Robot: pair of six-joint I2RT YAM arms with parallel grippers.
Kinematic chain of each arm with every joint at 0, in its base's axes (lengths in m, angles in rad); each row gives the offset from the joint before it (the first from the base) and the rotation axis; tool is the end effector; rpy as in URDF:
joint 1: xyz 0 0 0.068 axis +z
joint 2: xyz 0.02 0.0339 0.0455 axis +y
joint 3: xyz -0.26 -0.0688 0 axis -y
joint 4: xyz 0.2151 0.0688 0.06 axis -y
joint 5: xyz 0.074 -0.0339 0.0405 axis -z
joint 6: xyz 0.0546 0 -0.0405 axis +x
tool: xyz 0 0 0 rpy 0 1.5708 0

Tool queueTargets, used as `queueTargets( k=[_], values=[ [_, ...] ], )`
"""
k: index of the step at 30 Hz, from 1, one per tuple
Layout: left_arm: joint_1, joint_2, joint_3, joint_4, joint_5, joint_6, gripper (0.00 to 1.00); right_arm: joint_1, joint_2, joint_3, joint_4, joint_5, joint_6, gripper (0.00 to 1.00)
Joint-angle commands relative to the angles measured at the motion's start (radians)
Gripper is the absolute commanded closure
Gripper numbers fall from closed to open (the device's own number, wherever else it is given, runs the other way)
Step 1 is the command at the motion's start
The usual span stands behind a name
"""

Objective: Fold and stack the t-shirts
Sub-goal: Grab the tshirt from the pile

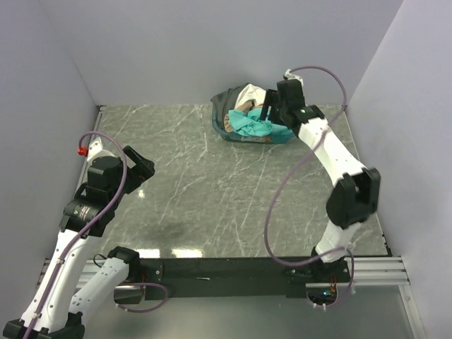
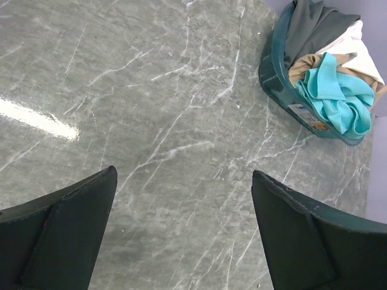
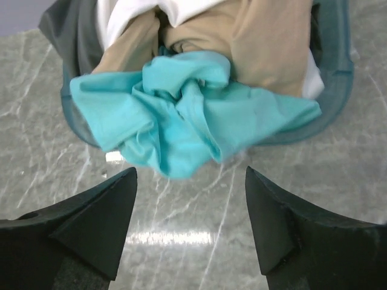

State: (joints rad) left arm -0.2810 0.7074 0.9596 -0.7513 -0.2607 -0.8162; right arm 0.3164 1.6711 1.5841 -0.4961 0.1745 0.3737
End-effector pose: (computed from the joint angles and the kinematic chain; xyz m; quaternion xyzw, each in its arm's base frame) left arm 0.1259 -0.0217 0.3336 -0.2894 0.8047 -0.1686 0.4902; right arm 0.3567 0.1068 0.3429 0.0664 0.8756 0.0875 0.4703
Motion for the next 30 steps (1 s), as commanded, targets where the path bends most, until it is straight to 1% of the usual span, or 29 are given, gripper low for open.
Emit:
queueTargets(
  k=[1, 2, 5, 8, 13, 17, 20, 21, 23, 25, 26, 27, 29, 30],
  values=[
    [-0.001, -0.026, 0.005, -0.006, -0.020, 0.022, 0.01, -0.007, 0.126, 0.180, -0.137, -0.012, -0.016, 0.23],
    [-0.001, -0.031, 0.002, -0.008, -0.028, 0.019, 0.01, -0.008, 0.183, 0.194, -0.134, -0.036, -0.018, 0.23],
    [-0.001, -0.045, -0.007, -0.006, -0.031, 0.015, 0.01, -0.008, 0.275, 0.246, -0.127, -0.059, -0.009, 0.25],
    [-0.001, -0.052, -0.015, -0.002, -0.022, 0.015, 0.01, -0.007, 0.329, 0.286, -0.128, -0.069, 0.005, 0.26],
    [-0.001, -0.048, -0.019, -0.003, -0.012, 0.012, 0.00, -0.007, 0.363, 0.293, -0.088, -0.087, 0.007, 0.26],
    [-0.001, -0.040, -0.016, -0.013, -0.021, 0.012, 0.01, -0.007, 0.435, 0.339, -0.087, -0.076, -0.002, 0.27],
    [-0.001, -0.042, -0.019, -0.011, -0.023, 0.009, 0.01, -0.008, 0.476, 0.376, -0.082, -0.076, -0.013, 0.30],
    [-0.001, -0.042, -0.019, -0.010, -0.022, 0.009, 0.01, -0.008, 0.484, 0.390, -0.079, -0.076, -0.015, 0.32],
    [-0.001, -0.042, -0.021, -0.010, -0.023, 0.008, 0.01, -0.008, 0.501, 0.399, -0.081, -0.063, -0.013, 0.32],
    [0.000, -0.042, -0.021, -0.013, -0.026, 0.008, 0.01, -0.007, 0.507, 0.404, -0.076, -0.053, -0.007, 0.35],
    [0.000, -0.043, -0.021, -0.013, -0.028, 0.008, 0.01, -0.007, 0.510, 0.402, -0.072, -0.053, -0.002, 0.38],
    [0.000, -0.043, -0.021, -0.014, -0.028, 0.006, 0.01, -0.008, 0.513, 0.402, -0.068, -0.053, 0.005, 0.51],
    [0.000, -0.043, -0.019, -0.013, -0.029, 0.008, 0.01, -0.007, 0.510, 0.410, -0.070, -0.058, 0.010, 0.73],
    [0.002, -0.043, -0.019, -0.014, -0.029, 0.011, 0.01, -0.005, 0.504, 0.419, -0.070, -0.064, 0.010, 0.90]
  ],
)
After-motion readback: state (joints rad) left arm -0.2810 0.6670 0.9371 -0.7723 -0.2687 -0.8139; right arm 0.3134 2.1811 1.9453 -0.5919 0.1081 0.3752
